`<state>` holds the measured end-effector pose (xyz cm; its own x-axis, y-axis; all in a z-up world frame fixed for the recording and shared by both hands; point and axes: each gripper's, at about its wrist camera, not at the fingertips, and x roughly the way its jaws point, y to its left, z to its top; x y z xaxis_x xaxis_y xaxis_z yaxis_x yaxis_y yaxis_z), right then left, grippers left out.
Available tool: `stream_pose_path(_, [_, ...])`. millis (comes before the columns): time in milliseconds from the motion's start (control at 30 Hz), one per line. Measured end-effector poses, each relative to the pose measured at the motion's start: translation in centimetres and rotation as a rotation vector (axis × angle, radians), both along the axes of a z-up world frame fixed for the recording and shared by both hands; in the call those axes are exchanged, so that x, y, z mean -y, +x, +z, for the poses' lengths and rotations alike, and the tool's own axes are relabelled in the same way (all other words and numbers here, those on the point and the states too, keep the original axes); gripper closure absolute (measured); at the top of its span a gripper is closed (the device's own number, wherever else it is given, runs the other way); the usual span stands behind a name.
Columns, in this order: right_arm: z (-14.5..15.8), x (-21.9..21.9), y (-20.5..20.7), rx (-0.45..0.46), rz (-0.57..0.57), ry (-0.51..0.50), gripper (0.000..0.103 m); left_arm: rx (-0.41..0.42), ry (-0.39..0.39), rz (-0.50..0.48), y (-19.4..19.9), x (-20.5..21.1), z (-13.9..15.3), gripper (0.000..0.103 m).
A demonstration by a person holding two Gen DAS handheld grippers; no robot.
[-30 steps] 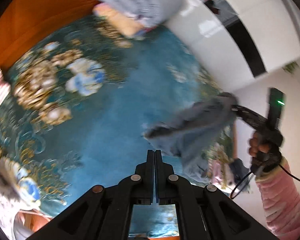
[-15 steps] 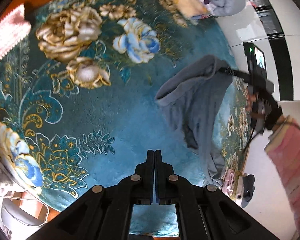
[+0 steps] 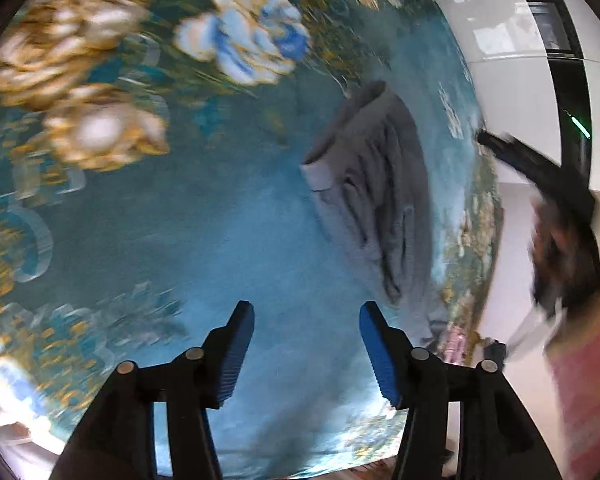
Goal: Fold clothes
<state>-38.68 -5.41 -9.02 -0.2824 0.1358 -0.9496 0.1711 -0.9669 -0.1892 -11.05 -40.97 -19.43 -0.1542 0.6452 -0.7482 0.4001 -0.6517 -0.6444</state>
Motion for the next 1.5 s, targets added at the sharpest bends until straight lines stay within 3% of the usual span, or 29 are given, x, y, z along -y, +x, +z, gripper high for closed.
stream_pose_path(100, [2.4,-5.1,6.3,-0.01,-0.139,-0.142,0.036,0.049,0.09,0.045,-3.4,-1.8,-3.5,0.044])
stream_pose_path(200, [2.2,-9.8,14.0,0.043,-0.262,-0.164,0.036,0.099,0.117,0.09,-6.5,-3.6,-7.1,0.044])
stream_pose_path(367, [-0.2,-17.2,29.1,0.203,-0.519,-0.098,0.036,0.215,0.054,0.171,-9.3,-5.5,-12.0,0.044])
stream_pose_path(533, [-2.2,-21.9,38.7,0.238,-0.831,-0.224,0.036,0.282,-0.048,0.225,-10.4,-6.8,-12.8,0.044])
stream_pose_path(600, [-3.2,-22.6,39.8,0.222,-0.891,-0.287,0.036,0.286,-0.077,0.249,-10.3,-7.0,-12.2,0.05])
stream_pose_path(667, [-4.5,-23.2,39.8,0.208,-0.94,-0.343,0.036,0.282,-0.077,0.281,-10.3,-7.2,-11.5,0.067])
stream_pose_path(800, [-6.4,-24.6,38.6,0.157,-1.003,-0.456,0.036,0.305,-0.104,0.286,-10.7,-7.9,-11.2,0.067])
stream_pose_path(833, [-6.8,-25.1,38.4,0.146,-1.011,-0.474,0.036,0.312,-0.117,0.29,-10.7,-8.0,-11.2,0.071])
stream_pose_path(900, [-7.5,-26.2,38.3,0.125,-1.028,-0.504,0.036,0.311,-0.122,0.323,-10.4,-7.9,-10.9,0.09])
stream_pose_path(967, [-8.1,-27.4,38.1,0.103,-1.044,-0.535,0.036,0.282,-0.12,0.374,-9.9,-7.7,-9.7,0.096])
stream_pose_path(1033, [-9.1,-29.0,38.3,0.074,-1.092,-0.581,0.036,0.242,-0.13,0.419,-9.2,-7.4,-7.8,0.096])
stream_pose_path(1167, [-12.6,-33.5,40.0,-0.005,-1.326,-0.717,0.036,0.184,-0.168,0.447,-7.1,-6.1,-4.6,0.097])
stream_pose_path(1267, [-14.7,-35.8,41.2,-0.054,-1.48,-0.798,0.036,0.192,-0.171,0.484,-4.2,-5.1,-3.7,0.097])
stream_pose_path(1367, [-16.7,-37.1,41.9,-0.043,-1.568,-0.835,0.036,0.21,-0.194,0.504,-1.1,-4.2,-3.2,0.097])
stream_pose_path(1500, [-19.0,-37.9,42.3,-0.055,-1.68,-0.891,0.047,0.251,-0.184,0.536,1.4,-3.1,-3.0,0.097])
